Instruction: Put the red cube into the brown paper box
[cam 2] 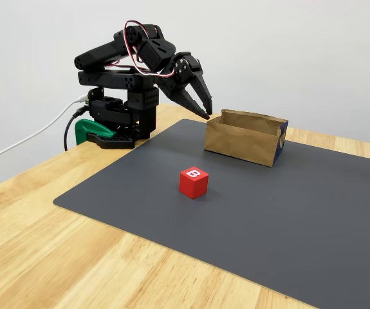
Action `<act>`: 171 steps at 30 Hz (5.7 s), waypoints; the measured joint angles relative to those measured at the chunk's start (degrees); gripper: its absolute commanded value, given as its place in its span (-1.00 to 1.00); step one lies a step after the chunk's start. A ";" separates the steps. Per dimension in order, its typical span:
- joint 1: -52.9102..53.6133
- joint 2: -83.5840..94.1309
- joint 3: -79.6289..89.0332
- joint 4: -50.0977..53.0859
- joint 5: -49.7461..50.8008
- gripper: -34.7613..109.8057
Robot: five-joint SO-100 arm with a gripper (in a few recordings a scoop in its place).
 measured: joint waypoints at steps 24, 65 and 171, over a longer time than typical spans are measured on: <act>8.53 -43.68 -32.87 16.00 5.01 -0.27; 24.79 -91.41 -53.35 7.73 -12.30 -0.17; -16.79 -15.56 -2.90 -12.92 -5.71 -0.37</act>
